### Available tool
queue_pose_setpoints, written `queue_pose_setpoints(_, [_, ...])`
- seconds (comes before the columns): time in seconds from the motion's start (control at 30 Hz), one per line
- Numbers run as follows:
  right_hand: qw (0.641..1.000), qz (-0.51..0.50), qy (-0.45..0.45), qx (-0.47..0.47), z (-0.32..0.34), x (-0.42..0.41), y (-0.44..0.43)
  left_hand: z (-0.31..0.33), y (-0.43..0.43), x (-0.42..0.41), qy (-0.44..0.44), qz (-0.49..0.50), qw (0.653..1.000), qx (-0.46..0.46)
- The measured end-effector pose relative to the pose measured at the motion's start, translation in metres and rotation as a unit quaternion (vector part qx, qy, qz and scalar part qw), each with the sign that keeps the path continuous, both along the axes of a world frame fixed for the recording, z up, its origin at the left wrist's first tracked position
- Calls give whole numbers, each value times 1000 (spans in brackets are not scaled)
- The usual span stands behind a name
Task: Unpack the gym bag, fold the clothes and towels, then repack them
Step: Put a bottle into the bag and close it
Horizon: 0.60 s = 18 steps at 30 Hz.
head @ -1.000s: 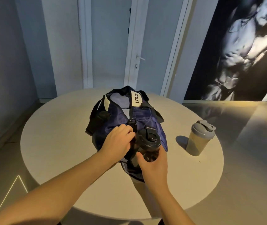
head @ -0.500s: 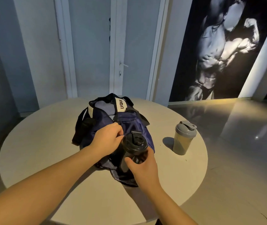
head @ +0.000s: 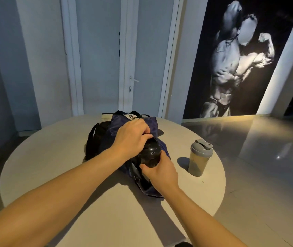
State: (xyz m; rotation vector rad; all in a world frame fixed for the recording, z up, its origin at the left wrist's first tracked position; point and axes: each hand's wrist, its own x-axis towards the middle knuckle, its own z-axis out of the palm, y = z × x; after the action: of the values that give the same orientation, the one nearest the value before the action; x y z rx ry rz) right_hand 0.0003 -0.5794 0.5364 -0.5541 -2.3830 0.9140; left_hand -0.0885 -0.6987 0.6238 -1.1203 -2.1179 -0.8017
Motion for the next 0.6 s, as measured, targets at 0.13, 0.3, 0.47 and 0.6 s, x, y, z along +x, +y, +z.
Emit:
queue_pose_setpoints(0.13, [998,-27,-47,-13,-14,-9,5,-21,5,6,36,-3,998,-41])
queue_pose_setpoints(0.3, [998,-55,-22,-11,-8,-16,9,-21,5,11,81,-16,995,-57])
queue_pose_setpoints(0.47, [998,-54,-43,-4,-29,-19,18,-35,6,12,48,21,984,-170])
queue_pose_setpoints(0.6, [1000,-13,-6,-22,-32,-8,37,-48,11,13,26,47,985,-165])
